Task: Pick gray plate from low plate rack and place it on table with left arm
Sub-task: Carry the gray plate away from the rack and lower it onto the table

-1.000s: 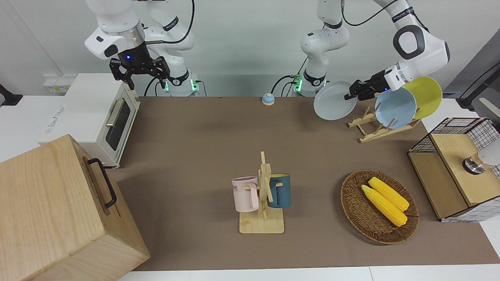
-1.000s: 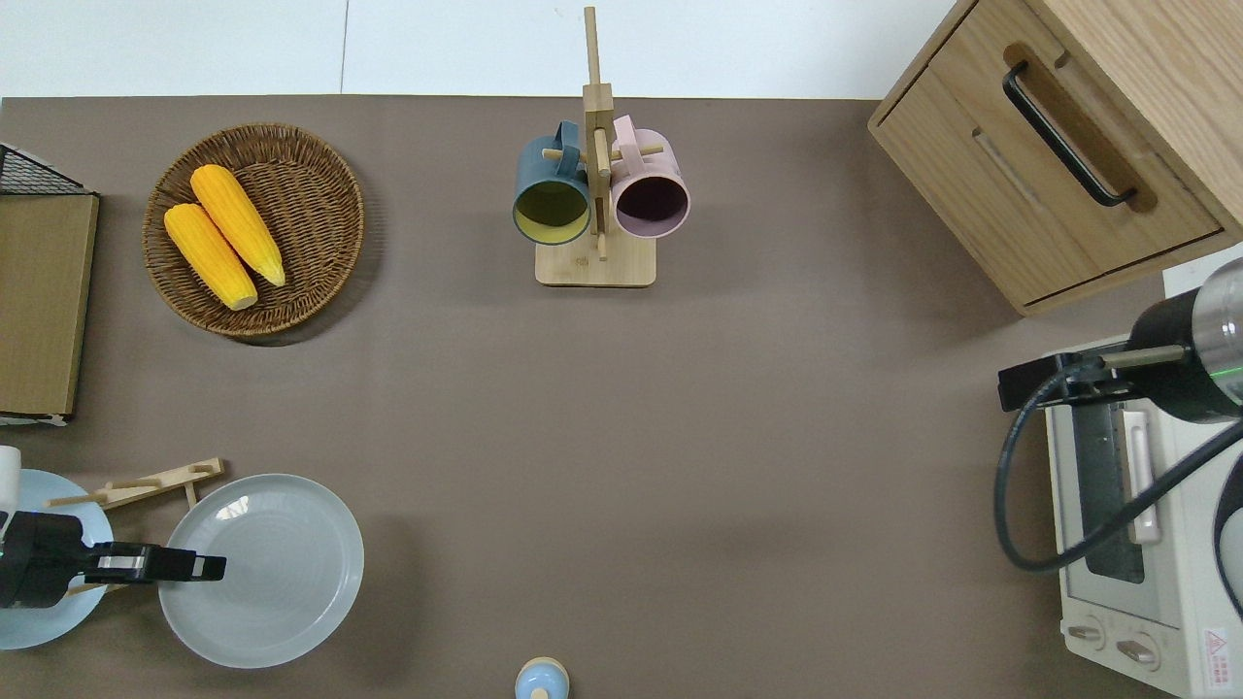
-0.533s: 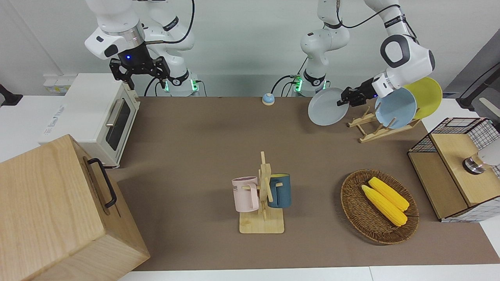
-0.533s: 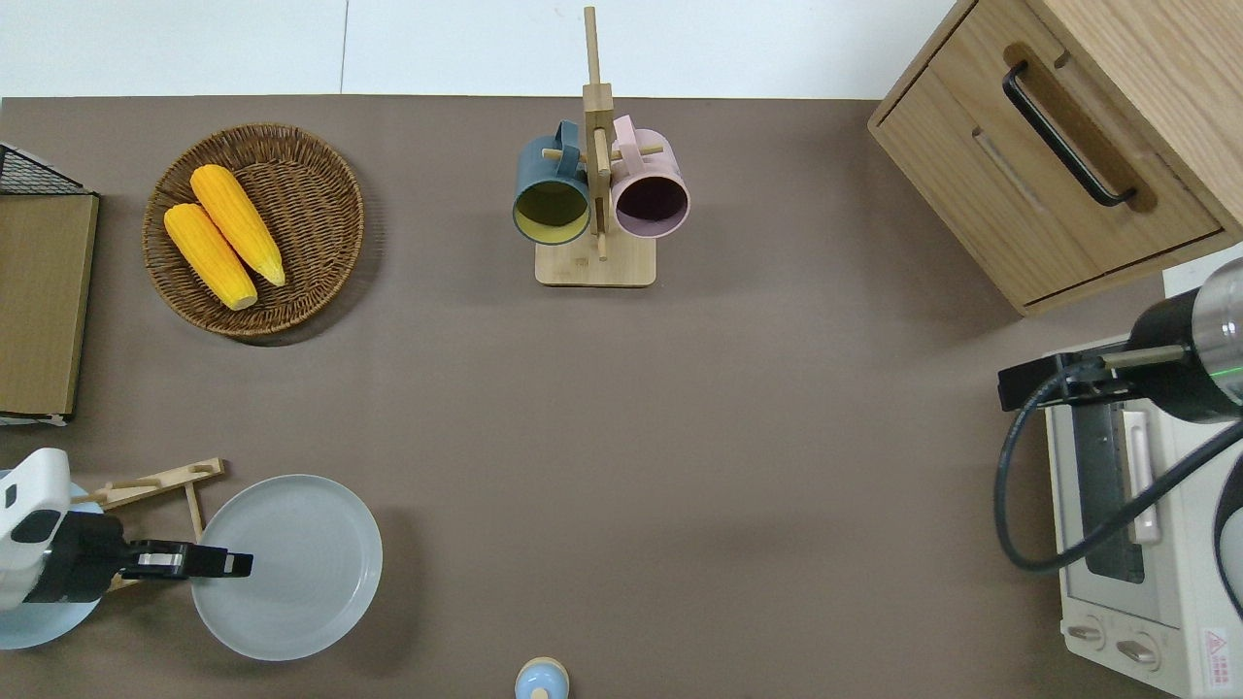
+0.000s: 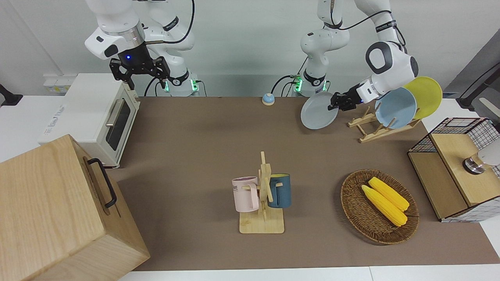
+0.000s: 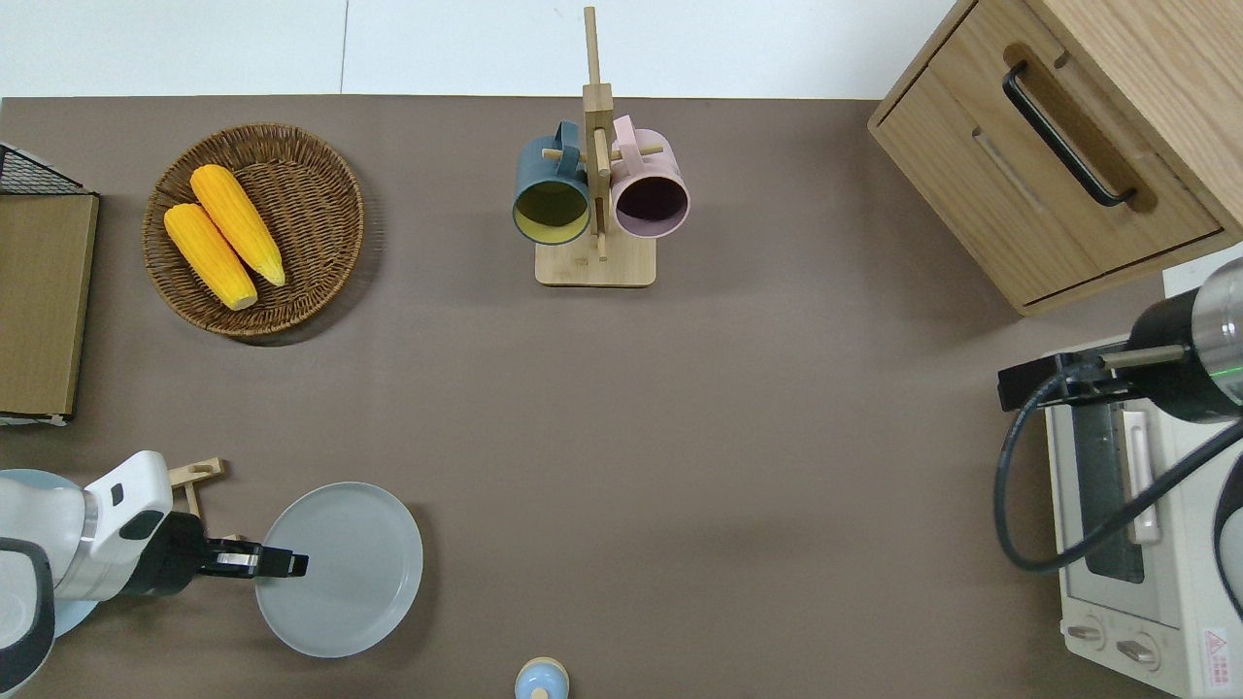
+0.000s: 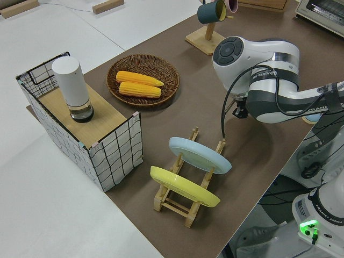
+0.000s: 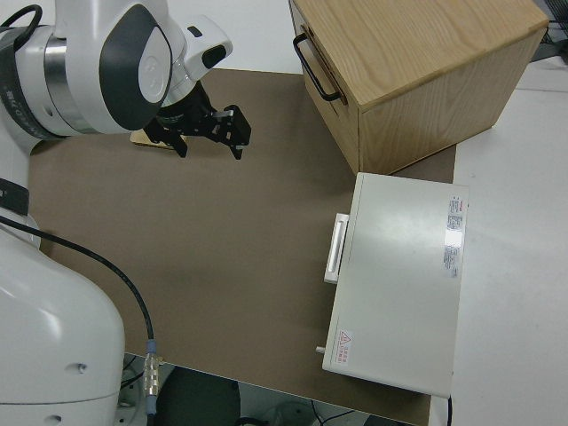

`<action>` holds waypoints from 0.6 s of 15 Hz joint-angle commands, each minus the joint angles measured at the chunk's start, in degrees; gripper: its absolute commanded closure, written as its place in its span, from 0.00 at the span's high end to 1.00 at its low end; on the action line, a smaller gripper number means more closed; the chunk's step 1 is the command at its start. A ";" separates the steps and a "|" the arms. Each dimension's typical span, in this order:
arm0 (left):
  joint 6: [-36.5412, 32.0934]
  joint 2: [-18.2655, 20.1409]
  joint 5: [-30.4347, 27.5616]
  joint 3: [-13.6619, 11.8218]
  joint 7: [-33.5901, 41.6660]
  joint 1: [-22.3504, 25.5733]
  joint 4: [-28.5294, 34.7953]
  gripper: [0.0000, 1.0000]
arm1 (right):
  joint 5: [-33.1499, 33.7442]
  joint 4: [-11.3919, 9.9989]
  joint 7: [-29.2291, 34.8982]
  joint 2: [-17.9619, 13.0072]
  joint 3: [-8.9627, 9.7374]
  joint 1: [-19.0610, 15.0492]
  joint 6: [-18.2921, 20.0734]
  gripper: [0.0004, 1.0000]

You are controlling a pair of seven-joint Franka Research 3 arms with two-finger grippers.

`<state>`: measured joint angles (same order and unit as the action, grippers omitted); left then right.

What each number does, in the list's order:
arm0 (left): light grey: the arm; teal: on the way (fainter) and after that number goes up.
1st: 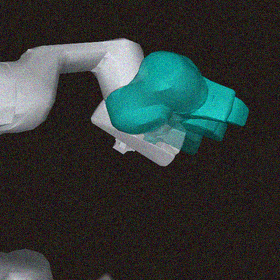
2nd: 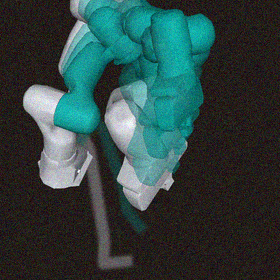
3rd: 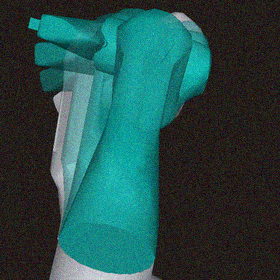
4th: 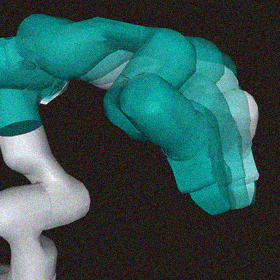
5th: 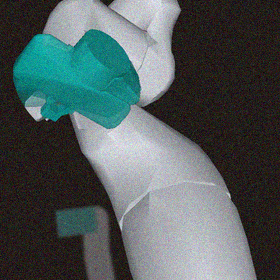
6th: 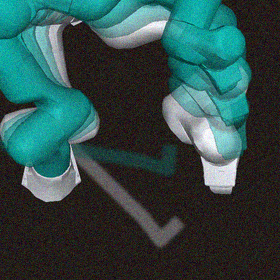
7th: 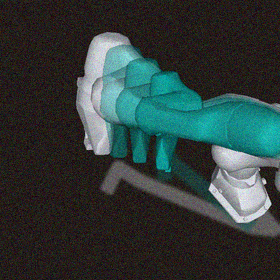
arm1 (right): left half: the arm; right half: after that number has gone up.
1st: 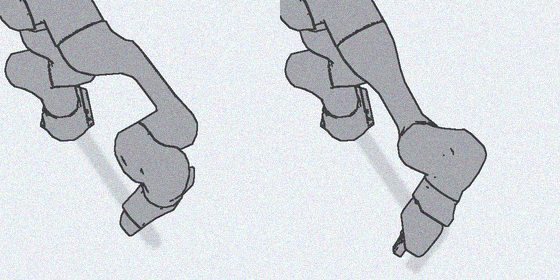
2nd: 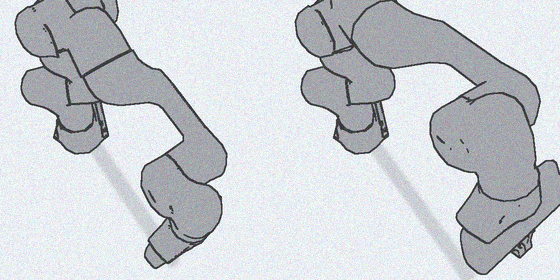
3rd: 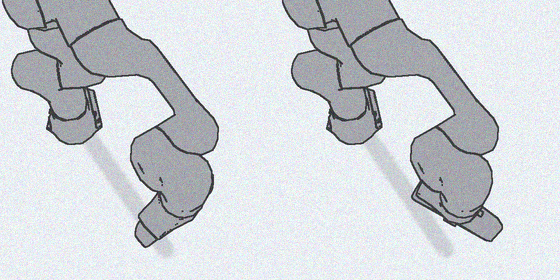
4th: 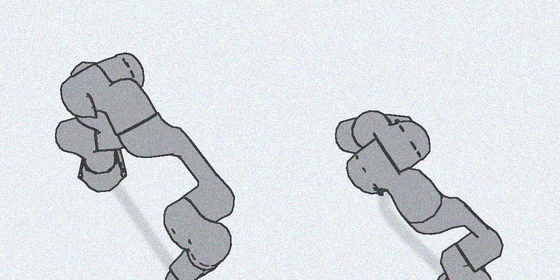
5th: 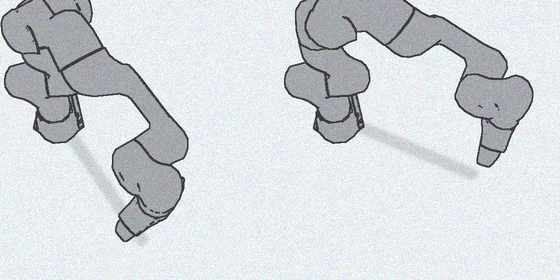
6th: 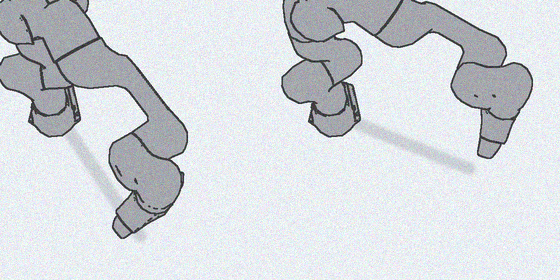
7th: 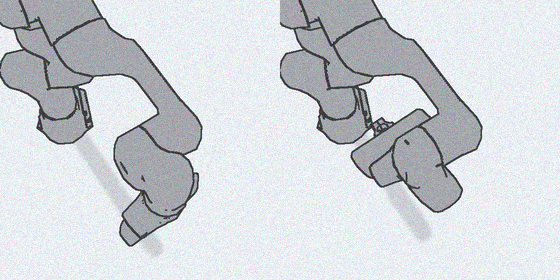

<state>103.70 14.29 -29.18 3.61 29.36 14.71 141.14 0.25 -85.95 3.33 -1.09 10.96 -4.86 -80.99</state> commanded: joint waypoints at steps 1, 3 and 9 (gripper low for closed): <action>5.10 2.06 -1.41 0.70 0.44 -1.61 4.66 0.00 | -0.43 0.35 0.01 -0.14 0.29 -0.41 0.83 0.99; 7.12 1.97 -1.76 1.31 0.09 -2.83 5.72 0.00 | -0.43 0.35 0.01 -0.14 0.38 -0.41 0.83 0.99; 8.10 1.44 -1.76 1.93 -0.35 -3.72 5.81 0.04 | -0.43 0.35 -0.08 -0.14 0.38 -0.41 0.74 0.99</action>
<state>109.63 14.56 -30.16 5.47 29.31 11.64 144.90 0.25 -85.95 3.33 -1.09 10.96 -4.86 -80.99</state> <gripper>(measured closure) 0.885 0.009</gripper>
